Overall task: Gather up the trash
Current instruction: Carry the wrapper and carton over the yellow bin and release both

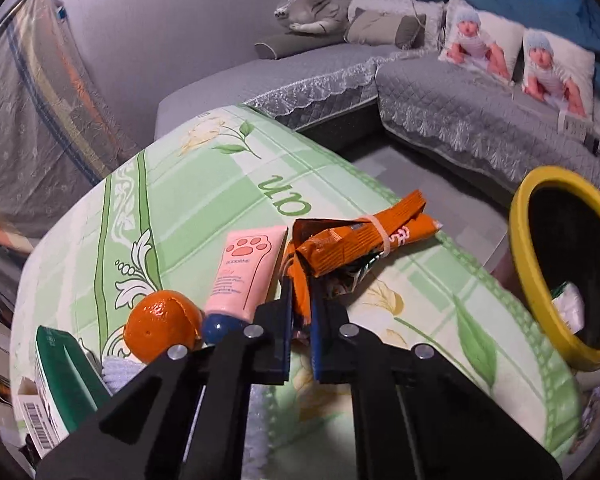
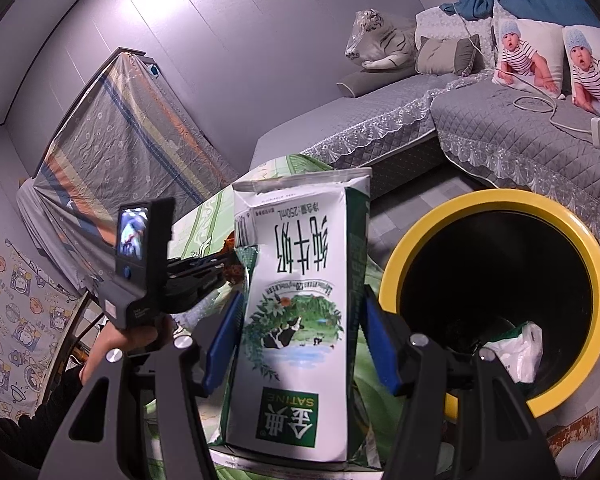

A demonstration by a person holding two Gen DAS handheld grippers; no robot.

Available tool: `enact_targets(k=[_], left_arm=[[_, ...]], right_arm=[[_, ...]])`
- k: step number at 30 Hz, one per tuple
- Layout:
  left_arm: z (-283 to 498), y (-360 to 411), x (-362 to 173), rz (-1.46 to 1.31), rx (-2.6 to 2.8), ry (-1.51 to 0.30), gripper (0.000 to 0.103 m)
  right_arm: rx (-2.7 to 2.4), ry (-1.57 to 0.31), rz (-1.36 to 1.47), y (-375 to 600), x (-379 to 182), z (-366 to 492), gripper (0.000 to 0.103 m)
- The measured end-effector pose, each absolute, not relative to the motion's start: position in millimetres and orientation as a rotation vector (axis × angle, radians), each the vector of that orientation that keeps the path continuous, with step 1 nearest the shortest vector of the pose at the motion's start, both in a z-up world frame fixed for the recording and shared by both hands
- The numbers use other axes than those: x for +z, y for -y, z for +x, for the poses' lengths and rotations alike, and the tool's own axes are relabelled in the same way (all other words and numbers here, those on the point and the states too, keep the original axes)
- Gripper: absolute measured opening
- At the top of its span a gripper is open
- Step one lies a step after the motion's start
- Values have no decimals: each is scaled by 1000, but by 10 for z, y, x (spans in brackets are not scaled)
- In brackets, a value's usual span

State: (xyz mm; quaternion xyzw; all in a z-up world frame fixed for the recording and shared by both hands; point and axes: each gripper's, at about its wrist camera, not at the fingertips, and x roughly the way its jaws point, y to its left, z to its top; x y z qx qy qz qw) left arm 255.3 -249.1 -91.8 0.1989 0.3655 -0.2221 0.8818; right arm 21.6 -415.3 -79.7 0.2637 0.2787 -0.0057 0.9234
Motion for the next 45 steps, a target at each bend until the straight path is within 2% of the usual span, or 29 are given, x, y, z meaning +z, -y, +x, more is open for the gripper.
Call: enact_targets(k=[8, 15, 29, 40, 41, 43, 44, 45], left_arm=[[2317, 2335, -415, 295, -525, -668, 4], [2087, 2606, -242, 299, -606, -626, 4], [1764, 3934, -593, 384, -863, -690, 4], [1669, 4319, -937, 374, -918, -780, 5], [1650, 4322, -941, 376, -923, -773, 7], [1632, 4302, -949, 372, -916, -765, 31], [1634, 4277, -947, 365, -899, -757, 79], [1631, 4225, -925, 344, -861, -733, 93]], right_arm=[[-46, -548, 553, 4227, -770, 142, 55], [-151, -513, 553, 4501, -722, 86, 55], [-470, -601, 585, 5348, -1099, 127, 55], [-561, -693, 634, 5640, -1466, 21, 58], [-577, -698, 630, 5653, -1472, 15, 64], [-609, -703, 627, 5694, -1490, -3, 73], [-618, -699, 627, 5711, -1491, -19, 74], [-625, -697, 630, 5722, -1489, -37, 74]])
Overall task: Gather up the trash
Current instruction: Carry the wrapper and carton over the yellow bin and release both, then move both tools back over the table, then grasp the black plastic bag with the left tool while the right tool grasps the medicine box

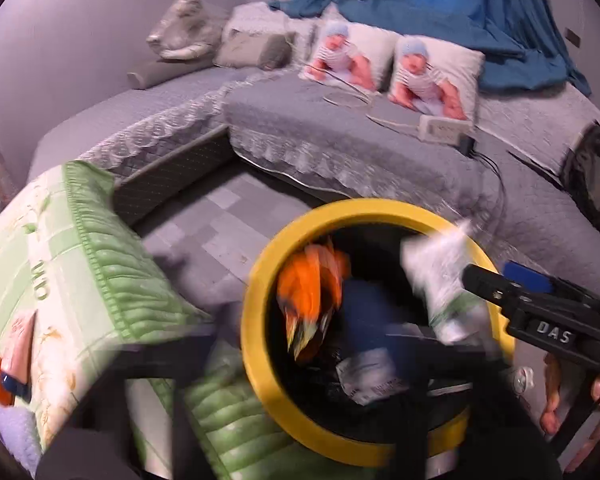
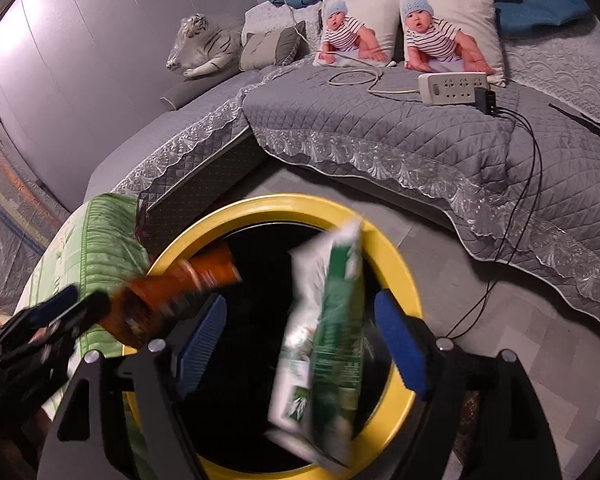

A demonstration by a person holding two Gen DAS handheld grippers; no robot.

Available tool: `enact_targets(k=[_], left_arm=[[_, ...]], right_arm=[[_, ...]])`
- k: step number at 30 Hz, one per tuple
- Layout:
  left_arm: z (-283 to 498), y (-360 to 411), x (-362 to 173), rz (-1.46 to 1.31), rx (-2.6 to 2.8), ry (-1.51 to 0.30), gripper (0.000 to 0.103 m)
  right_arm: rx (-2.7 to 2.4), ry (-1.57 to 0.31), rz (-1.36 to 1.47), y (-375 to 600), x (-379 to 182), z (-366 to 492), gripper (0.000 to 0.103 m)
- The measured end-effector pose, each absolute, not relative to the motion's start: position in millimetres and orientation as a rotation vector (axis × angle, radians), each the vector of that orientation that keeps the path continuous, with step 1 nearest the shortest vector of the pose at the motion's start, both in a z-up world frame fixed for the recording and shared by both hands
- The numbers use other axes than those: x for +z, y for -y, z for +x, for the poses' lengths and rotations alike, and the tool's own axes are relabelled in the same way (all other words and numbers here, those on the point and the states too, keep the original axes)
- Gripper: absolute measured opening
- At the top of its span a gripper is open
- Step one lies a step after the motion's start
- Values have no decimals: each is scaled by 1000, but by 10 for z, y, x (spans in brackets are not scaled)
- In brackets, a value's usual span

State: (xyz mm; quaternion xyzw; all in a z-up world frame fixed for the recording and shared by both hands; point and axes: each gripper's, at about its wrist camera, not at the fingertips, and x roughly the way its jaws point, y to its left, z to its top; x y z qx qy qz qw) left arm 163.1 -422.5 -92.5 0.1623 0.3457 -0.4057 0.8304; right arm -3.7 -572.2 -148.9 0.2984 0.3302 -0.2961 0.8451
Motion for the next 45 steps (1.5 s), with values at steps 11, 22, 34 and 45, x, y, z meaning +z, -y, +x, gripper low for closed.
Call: enact_targets(k=[11, 22, 34, 45], left_arm=[[1713, 3475, -400, 175, -694, -614, 95], [1832, 1730, 119, 131, -450, -524, 95], [1399, -764, -109, -27, 132, -485, 95], [1215, -1401, -504, -163, 202, -522, 95]], right_arm=[[-601, -573, 590, 5484, -1136, -130, 79], [-196, -553, 380, 4494, -664, 432, 80], [444, -585, -41, 1856, -515, 1133, 80], [426, -685, -308, 503, -763, 1630, 79]])
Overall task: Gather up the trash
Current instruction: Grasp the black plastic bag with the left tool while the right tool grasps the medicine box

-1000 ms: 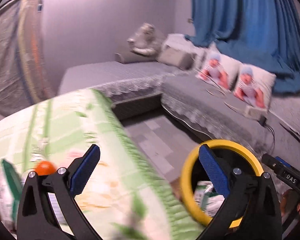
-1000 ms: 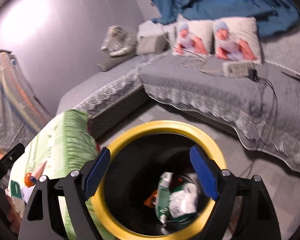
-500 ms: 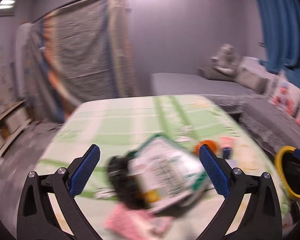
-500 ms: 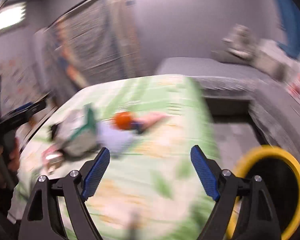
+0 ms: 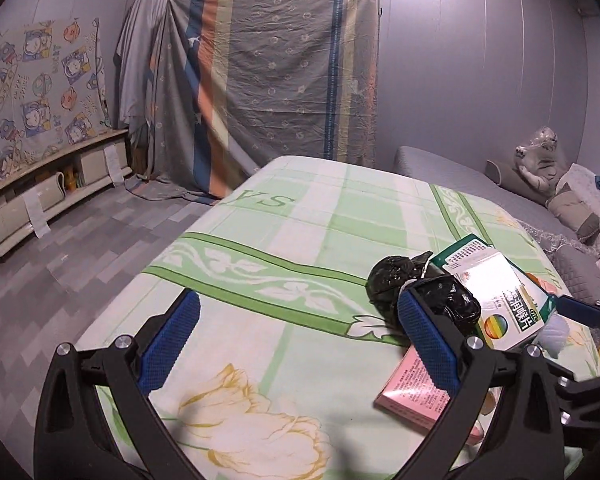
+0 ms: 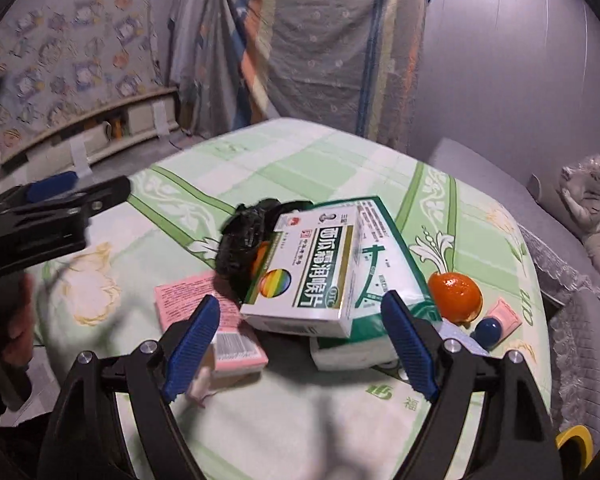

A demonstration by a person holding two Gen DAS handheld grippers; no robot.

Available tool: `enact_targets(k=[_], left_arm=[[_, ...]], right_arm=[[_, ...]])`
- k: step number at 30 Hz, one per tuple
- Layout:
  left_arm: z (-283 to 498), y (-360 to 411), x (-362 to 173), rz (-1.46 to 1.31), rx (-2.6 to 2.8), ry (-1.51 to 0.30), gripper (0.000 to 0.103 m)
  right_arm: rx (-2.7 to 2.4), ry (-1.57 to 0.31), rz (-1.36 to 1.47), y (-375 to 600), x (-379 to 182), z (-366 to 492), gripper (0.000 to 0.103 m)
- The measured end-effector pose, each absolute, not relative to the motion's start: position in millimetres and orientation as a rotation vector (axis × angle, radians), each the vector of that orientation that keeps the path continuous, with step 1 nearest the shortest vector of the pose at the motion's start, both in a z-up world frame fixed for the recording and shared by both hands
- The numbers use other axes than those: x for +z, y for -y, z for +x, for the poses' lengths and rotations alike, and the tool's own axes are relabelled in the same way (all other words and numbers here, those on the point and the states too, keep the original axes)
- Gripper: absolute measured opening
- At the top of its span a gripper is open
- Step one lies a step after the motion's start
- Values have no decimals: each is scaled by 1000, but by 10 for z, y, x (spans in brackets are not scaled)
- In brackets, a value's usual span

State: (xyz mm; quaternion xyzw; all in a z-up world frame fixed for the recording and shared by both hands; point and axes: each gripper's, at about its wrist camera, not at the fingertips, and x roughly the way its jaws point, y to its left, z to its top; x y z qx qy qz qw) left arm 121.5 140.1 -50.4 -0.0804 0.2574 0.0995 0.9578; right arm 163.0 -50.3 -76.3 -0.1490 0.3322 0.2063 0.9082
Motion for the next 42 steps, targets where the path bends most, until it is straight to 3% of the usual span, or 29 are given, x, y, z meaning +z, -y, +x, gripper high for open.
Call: enact_targets(k=[11, 13, 15, 20, 27, 39, 40, 42], left_arm=[[1347, -1410, -774, -173, 128, -591, 95], [1364, -1396, -808, -173, 116, -607, 95], [1385, -1367, -824, -172, 110, -618, 95], [1448, -1211, -802, -136, 76, -627, 95], [1637, -856, -753, -74, -45, -680, 95], [2139, -567, -877, -20, -21, -768, 95], [2157, -606, -878, -36, -5, -769, 92], [2159, -671, -871, -72, -5, -773, 56]], right_arm=[[316, -857, -440, 253, -1083, 1953, 79], [303, -850, -461, 222, -1117, 1964, 78], [287, -853, -455, 230, -1117, 1994, 69], [289, -834, -390, 329, -1035, 1993, 66], [304, -745, -210, 817, -646, 1881, 67], [342, -718, -73, 1300, -447, 1650, 67], [341, -716, -63, 1337, -436, 1631, 67], [340, -713, -52, 1381, -422, 1611, 67]])
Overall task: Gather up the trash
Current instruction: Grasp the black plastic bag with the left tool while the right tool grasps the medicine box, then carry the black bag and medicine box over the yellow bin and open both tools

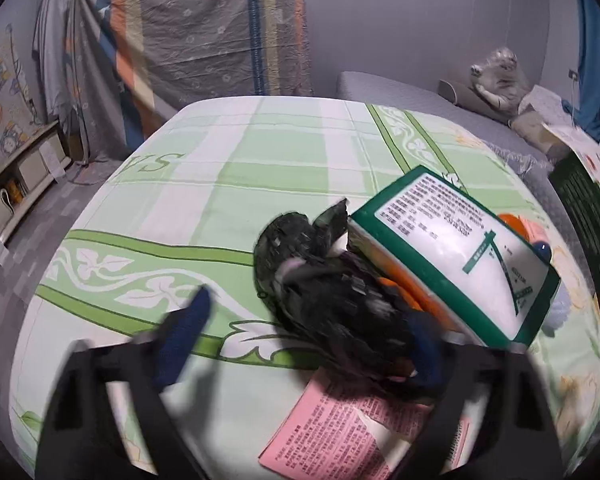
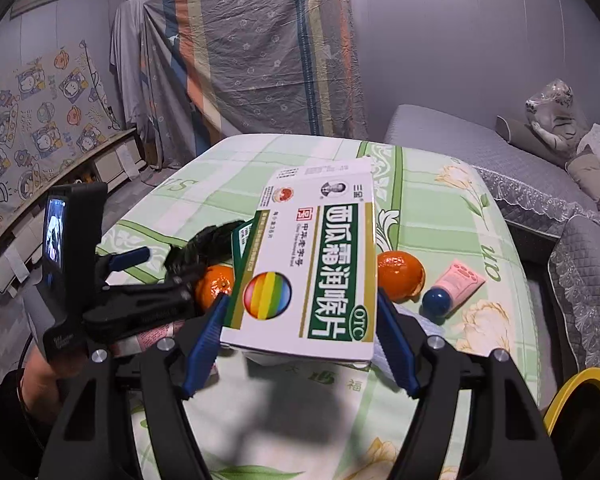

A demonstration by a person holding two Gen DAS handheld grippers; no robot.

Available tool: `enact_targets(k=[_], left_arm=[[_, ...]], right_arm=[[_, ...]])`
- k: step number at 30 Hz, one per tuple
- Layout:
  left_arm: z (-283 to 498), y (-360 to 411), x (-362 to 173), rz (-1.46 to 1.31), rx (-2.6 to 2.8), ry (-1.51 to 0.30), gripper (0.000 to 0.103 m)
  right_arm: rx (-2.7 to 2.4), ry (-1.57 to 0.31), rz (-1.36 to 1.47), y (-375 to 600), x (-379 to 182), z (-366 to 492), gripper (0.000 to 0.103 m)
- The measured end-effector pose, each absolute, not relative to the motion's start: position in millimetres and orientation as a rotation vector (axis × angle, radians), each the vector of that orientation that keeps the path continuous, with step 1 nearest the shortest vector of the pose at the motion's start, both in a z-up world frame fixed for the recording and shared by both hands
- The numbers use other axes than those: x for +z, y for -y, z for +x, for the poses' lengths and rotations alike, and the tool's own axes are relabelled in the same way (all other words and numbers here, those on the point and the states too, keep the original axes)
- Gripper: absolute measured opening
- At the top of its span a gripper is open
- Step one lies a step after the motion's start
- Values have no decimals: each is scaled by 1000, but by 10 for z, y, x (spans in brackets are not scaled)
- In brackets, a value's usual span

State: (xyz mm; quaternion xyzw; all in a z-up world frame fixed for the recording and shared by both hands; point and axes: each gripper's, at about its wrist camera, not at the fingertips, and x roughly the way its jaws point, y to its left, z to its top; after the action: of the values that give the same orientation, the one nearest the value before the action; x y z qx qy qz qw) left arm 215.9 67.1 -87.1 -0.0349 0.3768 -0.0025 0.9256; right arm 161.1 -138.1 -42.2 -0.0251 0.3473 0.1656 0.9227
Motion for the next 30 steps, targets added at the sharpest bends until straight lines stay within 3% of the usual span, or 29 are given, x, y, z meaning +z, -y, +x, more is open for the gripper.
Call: enact_targets(k=[1, 3, 6, 17, 30], left_arm=[[2159, -698, -874, -83, -5, -781, 51], [2183, -734, -910, -90, 11, -801, 29], [2223, -825, -988, -128, 15, -837, 18], [1745, -700, -265, -130, -9, -629, 16], [1626, 559, 241, -16, -275, -513, 16]], right_arm=[[341, -713, -41, 1418, -412, 1598, 67], [339, -716, -30, 1458, -424, 1590, 67], [332, -715, -11, 1519, -420, 1578, 67], [281, -669, 51, 1857, -315, 1463, 67], [113, -569, 177, 2763, -175, 1113, 67]])
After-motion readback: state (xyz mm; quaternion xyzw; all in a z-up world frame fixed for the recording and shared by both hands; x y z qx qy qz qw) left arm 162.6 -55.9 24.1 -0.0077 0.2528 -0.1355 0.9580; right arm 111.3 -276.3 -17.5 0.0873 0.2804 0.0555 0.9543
